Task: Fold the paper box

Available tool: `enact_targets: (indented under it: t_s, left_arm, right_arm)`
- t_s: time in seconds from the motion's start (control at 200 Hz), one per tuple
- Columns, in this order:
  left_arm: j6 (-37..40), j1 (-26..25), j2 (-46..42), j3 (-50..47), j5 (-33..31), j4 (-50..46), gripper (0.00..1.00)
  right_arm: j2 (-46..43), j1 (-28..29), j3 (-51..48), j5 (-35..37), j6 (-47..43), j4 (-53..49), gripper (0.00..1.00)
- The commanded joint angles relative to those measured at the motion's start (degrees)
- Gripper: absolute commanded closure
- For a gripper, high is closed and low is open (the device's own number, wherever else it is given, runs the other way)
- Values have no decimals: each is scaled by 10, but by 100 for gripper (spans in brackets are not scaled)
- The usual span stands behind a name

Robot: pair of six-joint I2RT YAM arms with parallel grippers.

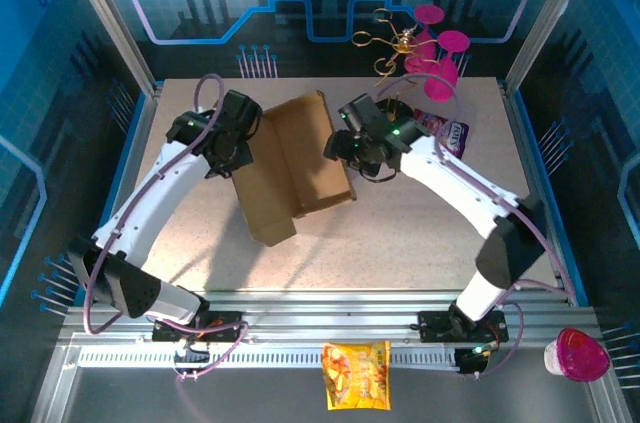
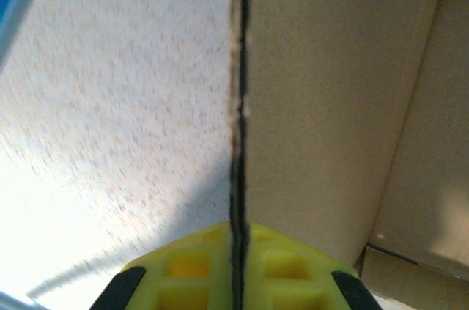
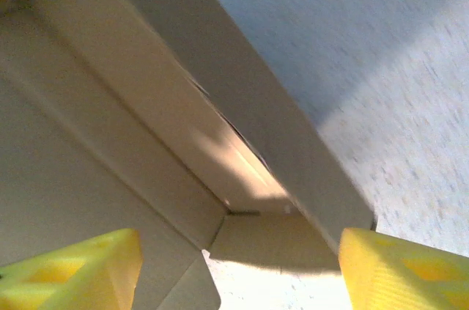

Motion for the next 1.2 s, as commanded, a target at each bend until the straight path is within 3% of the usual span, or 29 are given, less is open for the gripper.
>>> enact_targets:
  t_s: [0.0,0.14,0.23,0.3,0.48,0.61,0.71,0.956,1.061,1.196]
  left_arm:
    - [207,3,-9,34,-38,31,100]
    - [337,3,9,66,-34,63,100]
    - [412,1,8,69,5,92,100]
    - [461,-3,-3,65,37,112,100]
    - [584,-24,-40,33,59,167,100]
    - [650,-47,-62,13,67,186,100]
    - [699,-71,-80,-17,66,209,100]
    - [721,-91,-73,-17,60,222,100]
    - [727,-92,-68,-15,60,232,100]
    - [727,-93,-57,-10,64,231,100]
  right_arm:
    - [-45,-2,-40,-18,-122,121,31]
    - [-85,-26,-106,-86,-283,305,32]
    - [-110,-33,-155,-115,-422,425,29]
    - [-118,-47,-187,-179,-533,500,28]
    - [-107,-91,-215,-257,-731,590,23]
    - [-78,-111,-172,-292,-815,546,21]
    - [-58,-112,-143,-304,-862,516,20]
    - [-31,-100,-119,-285,-873,507,24]
    - [-28,-90,-109,-276,-883,490,34]
    - [-26,-83,-111,-265,-878,493,56]
